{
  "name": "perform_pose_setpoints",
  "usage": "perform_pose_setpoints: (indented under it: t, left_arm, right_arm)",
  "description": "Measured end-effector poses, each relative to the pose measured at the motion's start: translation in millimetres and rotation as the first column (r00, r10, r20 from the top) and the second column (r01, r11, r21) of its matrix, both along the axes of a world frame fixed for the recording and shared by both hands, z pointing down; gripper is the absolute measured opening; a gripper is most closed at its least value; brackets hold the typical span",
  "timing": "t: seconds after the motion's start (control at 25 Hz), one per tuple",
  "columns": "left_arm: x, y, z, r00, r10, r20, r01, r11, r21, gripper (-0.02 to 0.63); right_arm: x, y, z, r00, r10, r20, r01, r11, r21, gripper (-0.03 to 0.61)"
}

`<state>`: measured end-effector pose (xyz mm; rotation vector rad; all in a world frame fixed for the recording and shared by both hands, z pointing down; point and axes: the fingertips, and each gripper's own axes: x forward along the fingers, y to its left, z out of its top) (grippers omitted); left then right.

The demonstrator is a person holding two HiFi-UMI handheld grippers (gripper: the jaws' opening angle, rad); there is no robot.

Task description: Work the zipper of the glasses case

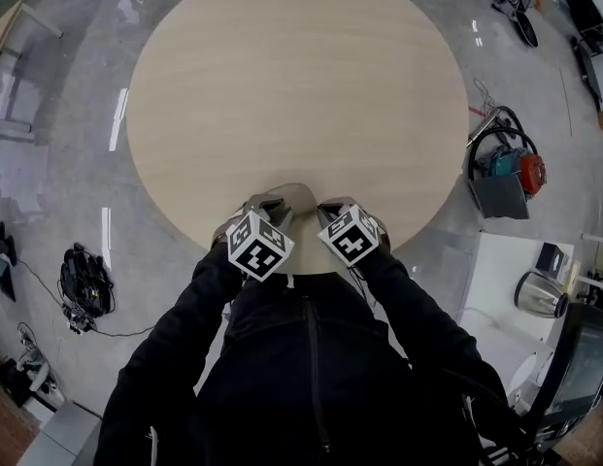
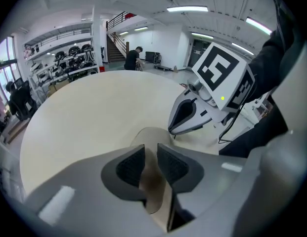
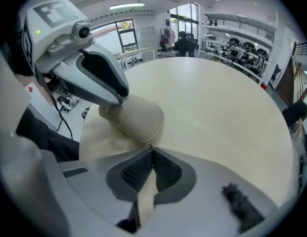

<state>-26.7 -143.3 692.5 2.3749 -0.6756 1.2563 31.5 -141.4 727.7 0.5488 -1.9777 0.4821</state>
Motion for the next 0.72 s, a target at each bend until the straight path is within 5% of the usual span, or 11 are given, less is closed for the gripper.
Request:
perform_pose_setpoints:
  t: [0.12,0.24,0.36,0.44,0.6,0.72]
  left_arm:
    - [5,0,-2,0.985,0.134,0.106,-0.144,0.985,0.094,0.159]
    - [14,3,1,0.962,0.239,0.130,-0.242,0.970,0.011,0.318]
    - [9,10,11,0.914,0.338,0.225,-0.330,0.941,-0.072,0.328]
    - [1,3,17,0.871,0.344,0.352,-0.365,0.931,-0.007,0.325]
    - [-9,-5,17,0.853,0.294,0.431,-0.365,0.926,0.092,0.317]
    - [1,-1,19,0.774,0.375,0.509,-0.504,0.852,0.139,0.318]
  right_arm:
    - [2,3,2,1.000,-0.008,-0.005,0.008,1.000,-0.004,0.005]
    - [8,5,5,1.000,-0.008,-0.001,0.008,1.000,-0.012,0.005]
    - [5,4,1,0.999,0.021,0.028,-0.020,1.000,-0.015,0.005]
    - [3,3,-2,0.998,0.032,0.046,-0.031,0.999,-0.018,0.005]
    - [3,6,-4,0.997,0.040,0.068,-0.037,0.999,-0.038,0.005]
    - [4,10,-3,0.995,0.055,0.089,-0.050,0.997,-0.050,0.005]
